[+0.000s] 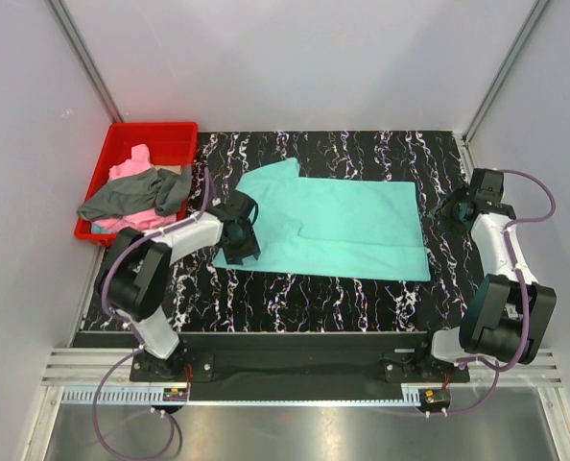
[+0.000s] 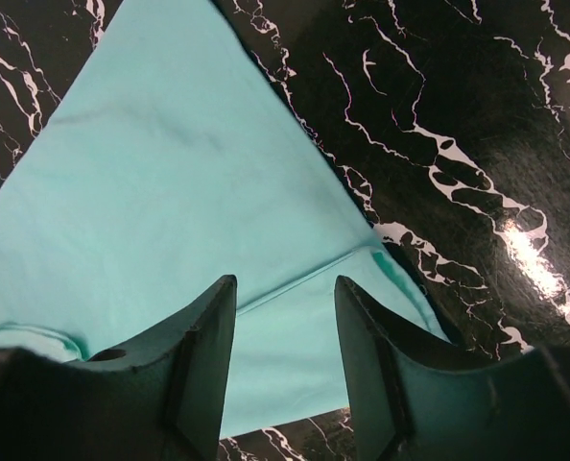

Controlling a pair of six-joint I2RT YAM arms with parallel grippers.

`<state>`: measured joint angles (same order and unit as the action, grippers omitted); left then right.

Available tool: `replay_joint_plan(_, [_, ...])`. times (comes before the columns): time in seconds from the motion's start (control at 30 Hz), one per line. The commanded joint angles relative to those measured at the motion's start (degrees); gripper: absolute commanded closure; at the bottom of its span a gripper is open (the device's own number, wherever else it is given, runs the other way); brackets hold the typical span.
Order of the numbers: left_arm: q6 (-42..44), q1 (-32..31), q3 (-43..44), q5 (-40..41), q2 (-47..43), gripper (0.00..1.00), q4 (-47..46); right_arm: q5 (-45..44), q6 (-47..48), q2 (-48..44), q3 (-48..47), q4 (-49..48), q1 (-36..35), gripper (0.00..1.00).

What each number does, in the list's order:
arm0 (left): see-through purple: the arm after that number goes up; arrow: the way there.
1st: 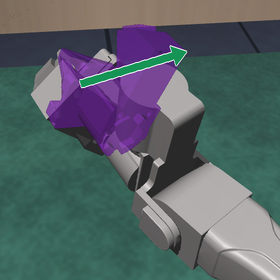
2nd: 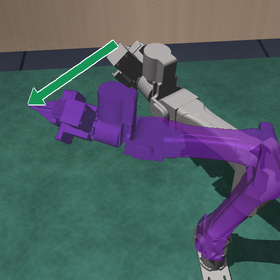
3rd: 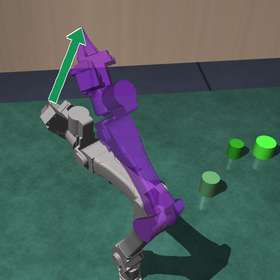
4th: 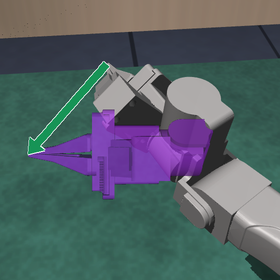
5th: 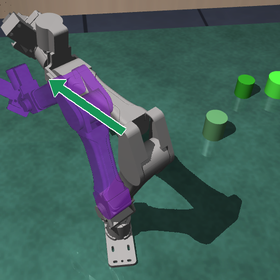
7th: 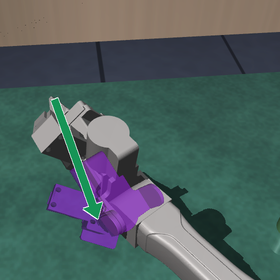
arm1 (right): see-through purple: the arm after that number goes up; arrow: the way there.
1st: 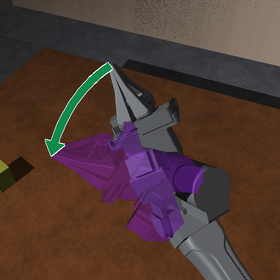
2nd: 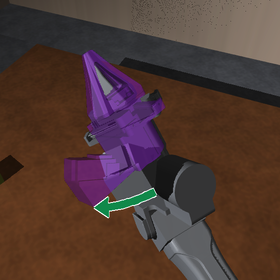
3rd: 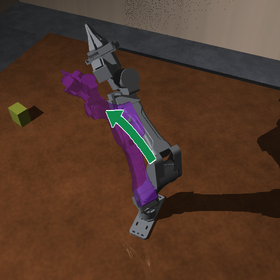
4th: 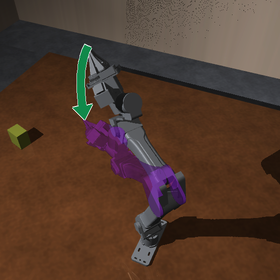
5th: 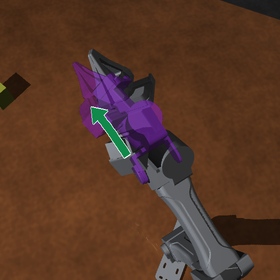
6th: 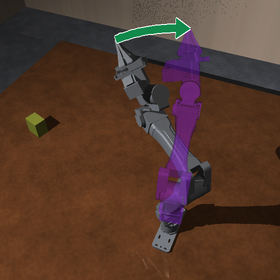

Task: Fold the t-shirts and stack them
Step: Fold the tshirt

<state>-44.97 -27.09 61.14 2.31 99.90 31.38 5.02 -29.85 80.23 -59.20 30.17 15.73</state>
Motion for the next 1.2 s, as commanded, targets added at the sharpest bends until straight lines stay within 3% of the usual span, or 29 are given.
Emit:
replay_joint_plan(0.0, [-3.37,-1.91,-4.71,1.39,-7.25,0.49,3.52,0.50,2.68,-0.69,-2.76,0.94,0.01,0.47])
replay_joint_plan(0.1, [-1.97,-2.00,-4.29,-5.10,-11.38,0.47,2.21,4.02,4.09,0.02,-3.03,-2.03,0.09,0.46])
replay_joint_plan(0.2, [4.70,-1.13,6.06,-6.62,-9.64,0.42,4.90,9.72,6.19,4.05,-6.27,-4.76,0.09,0.46])
replay_joint_plan(0.33, [13.23,6.23,26.51,-3.98,-1.48,0.39,10.19,18.35,9.80,11.86,-12.33,-8.11,0.09,0.46])
replay_joint_plan(0.53, [21.49,14.60,47.61,-8.28,15.46,0.40,10.02,23.55,15.95,28.90,-25.60,-4.25,0.09,0.52])
replay_joint_plan(0.83, [25.73,18.47,69.52,-14.17,34.82,0.42,8.88,26.10,24.48,42.72,-39.76,-0.64,0.09,0.50])
replay_joint_plan(1.17, [23.26,19.27,68.85,-18.56,43.10,0.42,0.88,28.28,28.43,56.43,-53.11,3.13,0.09,0.54])
